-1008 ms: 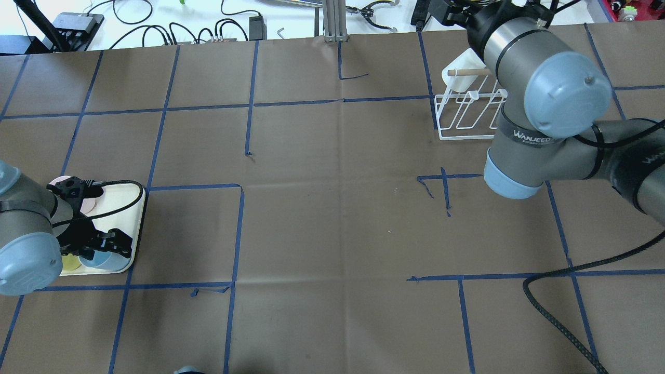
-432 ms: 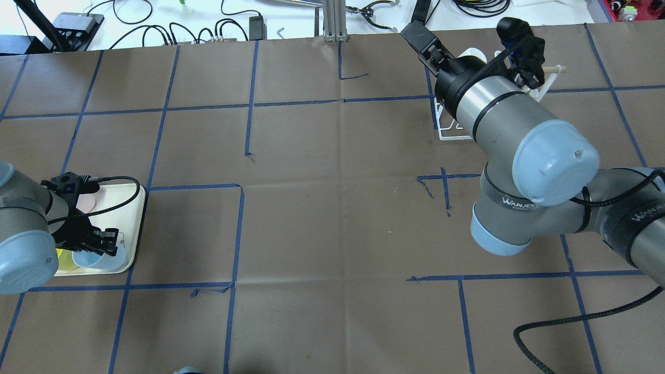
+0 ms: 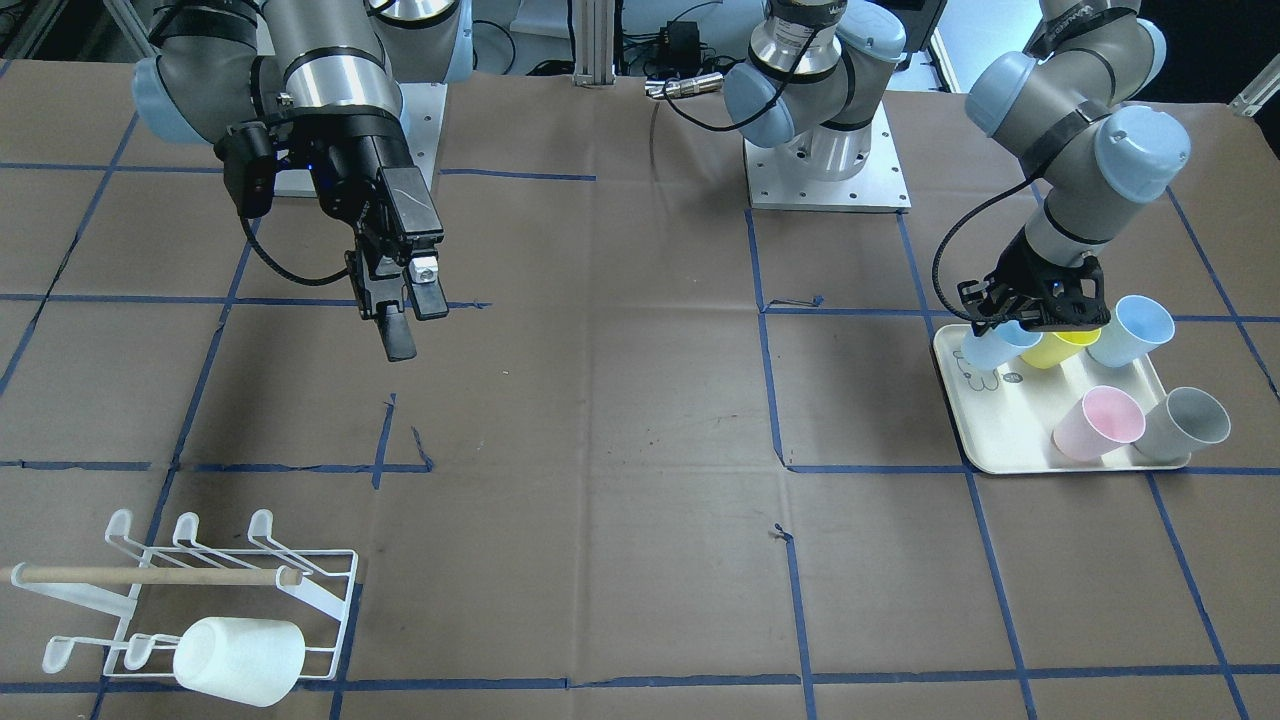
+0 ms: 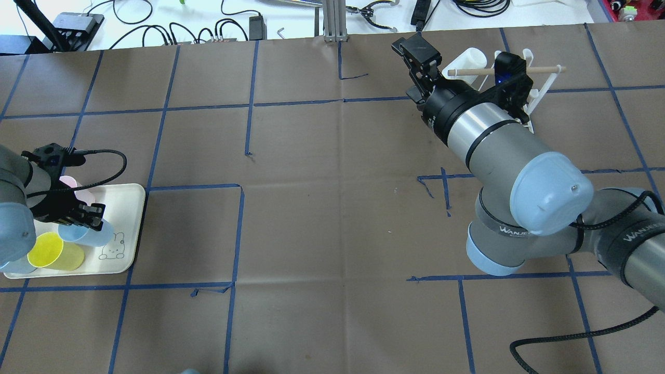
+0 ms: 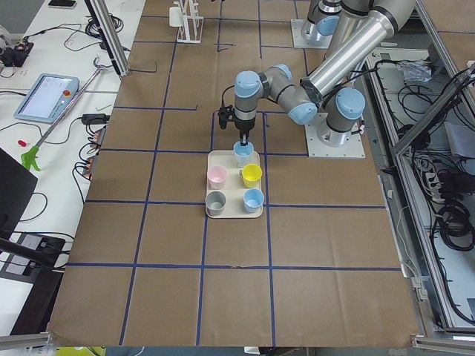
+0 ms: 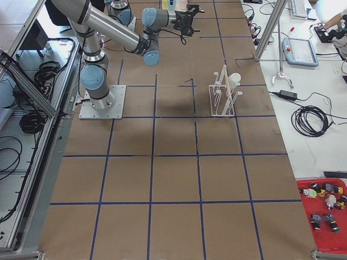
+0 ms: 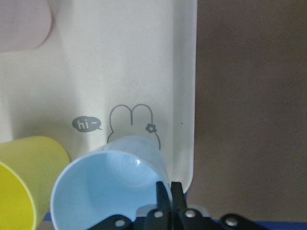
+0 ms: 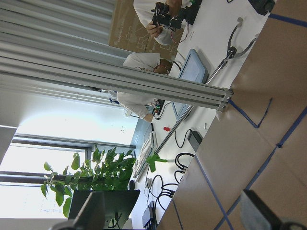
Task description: Transfer IKEA cup to right arm and place on rack
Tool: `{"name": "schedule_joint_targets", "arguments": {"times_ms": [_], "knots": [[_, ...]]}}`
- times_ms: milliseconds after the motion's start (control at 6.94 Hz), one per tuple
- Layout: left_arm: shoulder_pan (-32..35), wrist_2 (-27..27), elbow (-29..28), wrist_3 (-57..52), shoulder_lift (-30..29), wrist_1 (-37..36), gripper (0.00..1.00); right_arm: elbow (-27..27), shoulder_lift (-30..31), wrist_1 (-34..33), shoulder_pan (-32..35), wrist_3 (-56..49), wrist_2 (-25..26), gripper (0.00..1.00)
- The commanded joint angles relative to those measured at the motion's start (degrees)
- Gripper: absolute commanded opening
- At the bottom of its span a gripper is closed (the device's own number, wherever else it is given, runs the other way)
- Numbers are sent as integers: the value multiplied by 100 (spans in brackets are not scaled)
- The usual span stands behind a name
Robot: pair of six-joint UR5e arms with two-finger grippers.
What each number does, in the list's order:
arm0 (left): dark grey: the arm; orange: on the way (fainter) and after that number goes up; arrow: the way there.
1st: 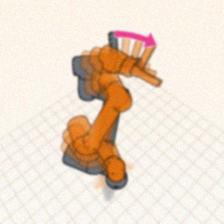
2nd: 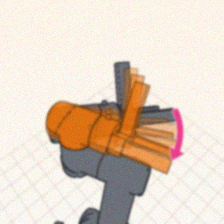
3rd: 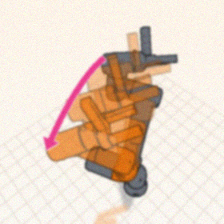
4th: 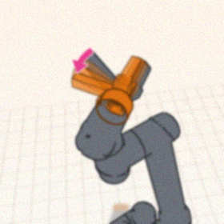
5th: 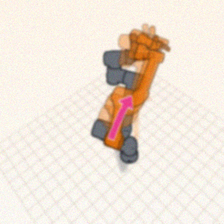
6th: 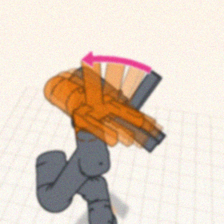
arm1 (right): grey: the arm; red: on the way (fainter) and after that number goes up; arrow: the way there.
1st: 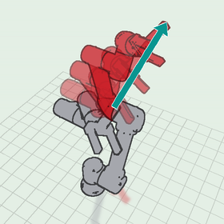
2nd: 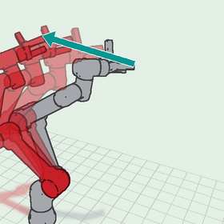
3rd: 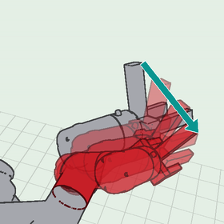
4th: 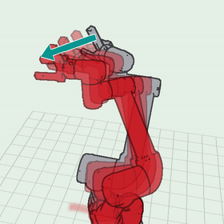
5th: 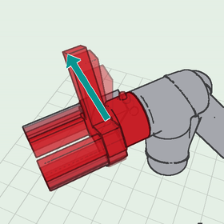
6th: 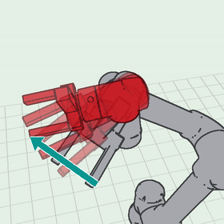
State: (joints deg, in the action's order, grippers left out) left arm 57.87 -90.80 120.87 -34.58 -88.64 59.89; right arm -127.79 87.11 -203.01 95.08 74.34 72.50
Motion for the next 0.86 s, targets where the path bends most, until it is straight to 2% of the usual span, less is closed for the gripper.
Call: {"name": "schedule_joint_targets", "arguments": {"times_ms": [0, 144, 288, 432, 576, 720], "knots": [[749, 376, -1758, -13, -135, 1685, 0, -97, 104, -46, 19, 685, -192, 100], [1222, 396, -2629, -22, -423, 2328, 0, -167, 87, -46, 20, 687, -149, 100], [1680, 657, -3343, 4, -757, 2726, 0, -193, 61, -20, 20, 696, -140, 100], [1980, 1373, -3742, 65, -1012, 2817, 0, -194, 78, 24, 20, 713, -148, 100], [2131, 1781, -3780, 57, -1067, 2722, 0, -220, 139, 51, 28, 931, -140, 100], [2263, 2507, -3659, 5, -1041, 2208, 0, -351, 296, 60, 54, 1325, -148, 100]]}}
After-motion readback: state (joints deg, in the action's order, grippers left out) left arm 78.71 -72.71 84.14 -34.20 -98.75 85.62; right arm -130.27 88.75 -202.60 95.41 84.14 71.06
